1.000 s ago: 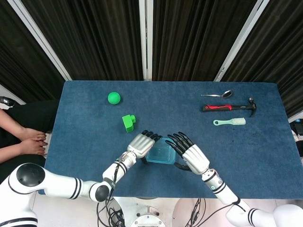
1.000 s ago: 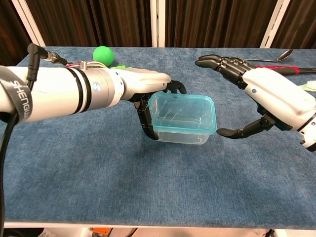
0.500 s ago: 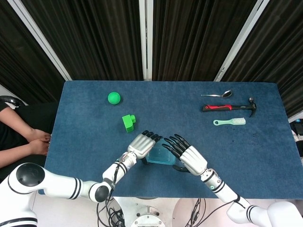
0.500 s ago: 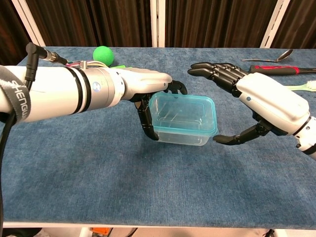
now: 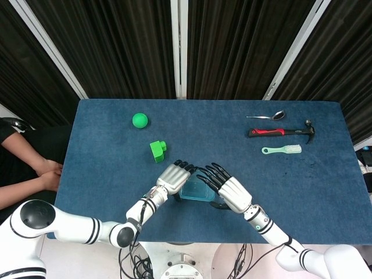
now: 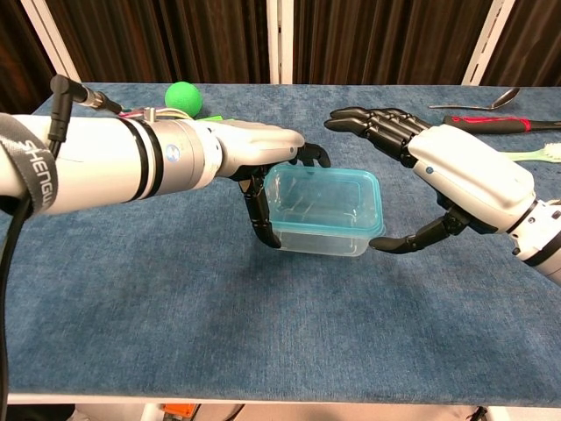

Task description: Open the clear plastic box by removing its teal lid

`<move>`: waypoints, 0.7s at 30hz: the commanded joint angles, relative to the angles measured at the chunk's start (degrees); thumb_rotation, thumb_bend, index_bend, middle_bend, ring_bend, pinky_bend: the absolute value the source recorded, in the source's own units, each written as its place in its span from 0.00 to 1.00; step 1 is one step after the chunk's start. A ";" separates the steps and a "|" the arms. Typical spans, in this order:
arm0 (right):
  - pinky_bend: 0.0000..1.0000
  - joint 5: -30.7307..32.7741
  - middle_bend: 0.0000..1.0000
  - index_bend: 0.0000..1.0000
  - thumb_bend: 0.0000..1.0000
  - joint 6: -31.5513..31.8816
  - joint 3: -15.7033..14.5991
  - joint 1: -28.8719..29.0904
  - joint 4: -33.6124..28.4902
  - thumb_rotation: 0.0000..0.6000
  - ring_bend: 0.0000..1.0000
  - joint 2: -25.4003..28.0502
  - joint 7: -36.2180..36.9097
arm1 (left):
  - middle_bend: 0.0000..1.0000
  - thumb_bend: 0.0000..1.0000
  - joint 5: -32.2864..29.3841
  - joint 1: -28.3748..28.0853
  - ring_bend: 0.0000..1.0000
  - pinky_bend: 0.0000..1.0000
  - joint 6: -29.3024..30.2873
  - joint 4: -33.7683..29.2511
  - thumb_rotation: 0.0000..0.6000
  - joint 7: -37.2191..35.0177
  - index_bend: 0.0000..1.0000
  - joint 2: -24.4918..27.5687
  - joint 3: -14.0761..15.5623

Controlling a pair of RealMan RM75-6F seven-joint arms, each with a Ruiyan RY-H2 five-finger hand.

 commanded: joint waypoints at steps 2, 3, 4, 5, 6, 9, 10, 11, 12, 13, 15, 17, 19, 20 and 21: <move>0.00 0.19 0.00 0.00 0.07 0.29 0.00 0.13 0.05 1.00 0.00 -0.05 0.01 | 0.19 0.06 0.17 -0.05 0.09 0.11 -0.01 0.05 1.00 0.02 0.11 0.04 0.17; 0.00 0.21 0.00 0.00 0.07 0.49 0.01 0.14 0.09 1.00 0.00 -0.10 0.05 | 0.19 0.06 0.17 -0.06 0.09 0.11 -0.02 0.08 1.00 0.03 0.11 0.02 0.22; 0.00 0.22 0.00 0.00 0.07 0.72 0.03 0.17 0.15 1.00 0.00 -0.13 0.09 | 0.19 0.06 0.17 -0.07 0.09 0.11 -0.01 0.11 1.00 0.06 0.11 0.00 0.28; 0.00 0.23 0.00 0.00 0.07 0.99 0.09 0.22 0.24 1.00 0.00 -0.14 0.02 | 0.19 0.06 0.11 -0.08 0.09 0.10 -0.09 0.12 1.00 0.03 0.11 0.00 0.34; 0.00 0.27 0.00 0.00 0.07 1.20 0.16 0.25 0.23 1.00 0.00 -0.15 -0.02 | 0.19 0.06 0.07 -0.09 0.09 0.10 -0.13 0.12 1.00 0.03 0.11 0.01 0.39; 0.00 0.09 0.00 0.00 0.07 1.88 0.15 0.47 0.32 1.00 0.00 -0.06 0.11 | 0.19 0.06 0.01 -0.09 0.09 0.10 -0.22 0.15 1.00 -0.05 0.11 0.06 0.51; 0.00 0.02 0.00 0.00 0.07 2.11 0.07 0.51 0.42 1.00 0.00 -0.07 0.18 | 0.19 0.06 0.06 -0.08 0.09 0.10 -0.24 0.12 1.00 -0.11 0.11 0.10 0.54; 0.00 0.01 0.00 0.00 0.07 2.25 0.09 0.58 0.48 1.00 0.00 -0.04 0.24 | 0.19 0.06 0.12 -0.06 0.09 0.10 -0.24 0.12 1.00 -0.14 0.11 0.12 0.57; 0.00 0.02 0.00 0.00 0.07 2.35 0.09 0.63 0.54 1.00 0.00 -0.04 0.25 | 0.19 0.06 0.17 -0.06 0.09 0.10 -0.25 0.12 1.00 -0.16 0.11 0.14 0.61; 0.00 -0.01 0.00 0.00 0.07 2.53 0.08 0.70 0.62 1.00 0.00 -0.06 0.31 | 0.19 0.06 0.26 -0.03 0.09 0.10 -0.26 0.11 1.00 -0.24 0.11 0.16 0.63; 0.00 -0.08 0.00 0.00 0.07 2.75 -0.01 0.79 0.73 1.00 0.00 -0.09 0.51 | 0.19 0.06 0.34 -0.01 0.09 0.10 -0.42 0.12 1.00 -0.35 0.11 0.23 0.71; 0.00 -0.09 0.00 0.00 0.07 2.83 -0.15 0.87 0.71 1.00 0.00 -0.02 0.61 | 0.19 0.06 0.44 0.04 0.09 0.10 -0.55 0.20 1.00 -0.52 0.11 0.26 0.79; 0.00 -0.11 0.00 0.00 0.07 3.09 -0.16 0.91 0.77 1.00 0.00 -0.04 0.51 | 0.19 0.06 0.55 0.12 0.09 0.10 -0.63 0.28 1.00 -0.73 0.11 0.23 0.84; 0.00 -0.09 0.00 0.00 0.07 3.17 -0.19 0.95 0.80 1.00 0.00 -0.06 0.60 | 0.19 0.06 0.68 0.18 0.09 0.10 -0.68 0.37 1.00 -0.89 0.11 0.22 0.87; 0.00 -0.08 0.00 0.00 0.07 3.21 -0.22 0.98 0.84 1.00 0.00 -0.07 0.69 | 0.19 0.06 0.77 0.24 0.09 0.10 -0.74 0.43 1.00 -1.03 0.11 0.21 0.90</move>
